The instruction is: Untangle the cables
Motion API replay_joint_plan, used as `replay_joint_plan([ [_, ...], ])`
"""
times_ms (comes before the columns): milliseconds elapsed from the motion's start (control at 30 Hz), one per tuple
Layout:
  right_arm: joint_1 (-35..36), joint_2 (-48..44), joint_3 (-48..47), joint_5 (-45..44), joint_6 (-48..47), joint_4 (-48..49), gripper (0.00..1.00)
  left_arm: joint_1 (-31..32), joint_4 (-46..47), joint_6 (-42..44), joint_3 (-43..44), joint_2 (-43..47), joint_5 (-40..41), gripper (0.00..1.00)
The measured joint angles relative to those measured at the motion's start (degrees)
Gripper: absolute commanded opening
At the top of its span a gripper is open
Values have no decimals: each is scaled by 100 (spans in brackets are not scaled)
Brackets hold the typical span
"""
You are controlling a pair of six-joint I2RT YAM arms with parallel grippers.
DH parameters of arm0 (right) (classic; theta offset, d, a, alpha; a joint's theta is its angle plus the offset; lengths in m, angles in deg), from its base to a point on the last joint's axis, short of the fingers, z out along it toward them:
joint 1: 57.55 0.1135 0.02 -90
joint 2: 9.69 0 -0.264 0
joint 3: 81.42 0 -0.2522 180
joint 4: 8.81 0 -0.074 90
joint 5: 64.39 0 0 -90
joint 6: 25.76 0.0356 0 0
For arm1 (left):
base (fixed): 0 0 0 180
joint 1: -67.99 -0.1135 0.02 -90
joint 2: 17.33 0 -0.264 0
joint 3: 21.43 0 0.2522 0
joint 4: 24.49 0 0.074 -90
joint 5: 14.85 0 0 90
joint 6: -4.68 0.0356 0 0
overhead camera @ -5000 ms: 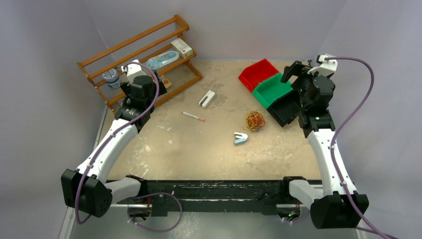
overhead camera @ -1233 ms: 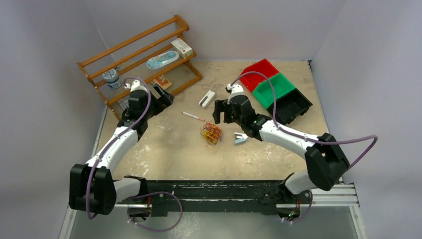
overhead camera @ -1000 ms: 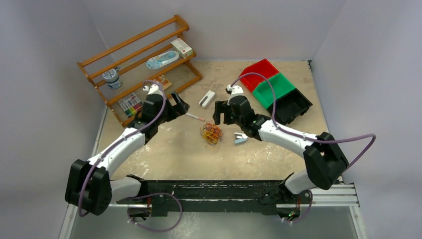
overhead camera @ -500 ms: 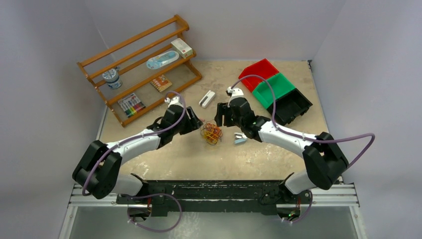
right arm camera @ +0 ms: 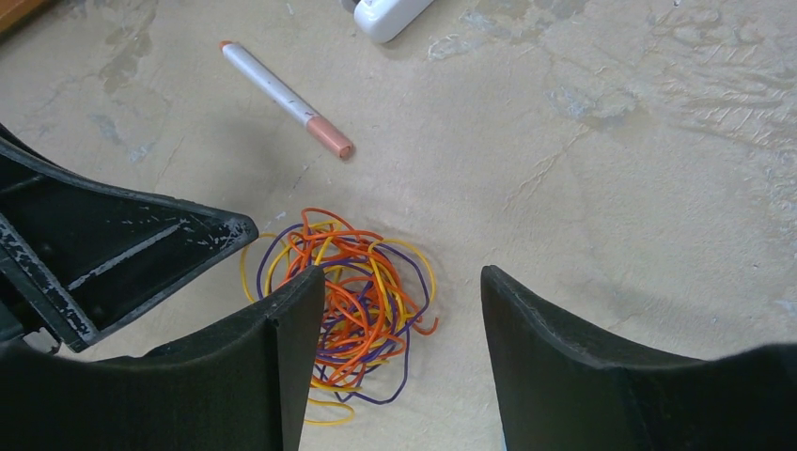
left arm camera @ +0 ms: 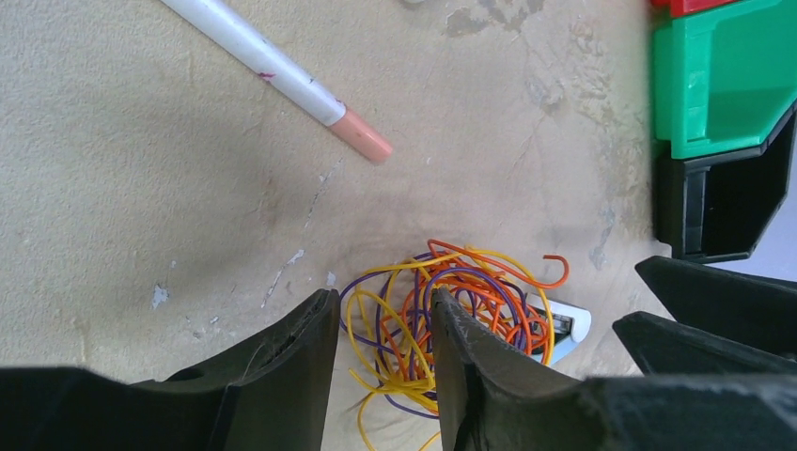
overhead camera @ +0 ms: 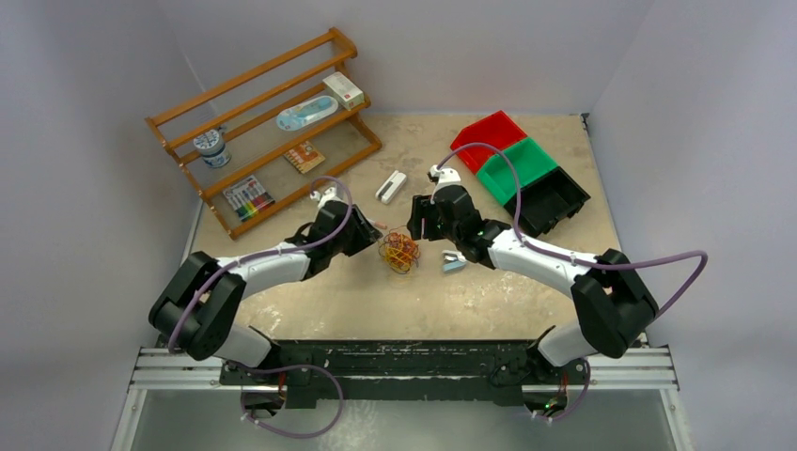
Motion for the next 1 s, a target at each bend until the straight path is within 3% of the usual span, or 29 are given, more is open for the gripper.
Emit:
replay_joint_plan([
  [500,0,-2,17,4,46,-4,63,20,79,-92,0,-229,-129,38],
  [800,0,-2,59,7,46,-2,62,127,87,-103,7,-315,-181,45],
  [1000,0,-2,107,4,44,-11,60,177,87,-105,22,-428,-205,33],
])
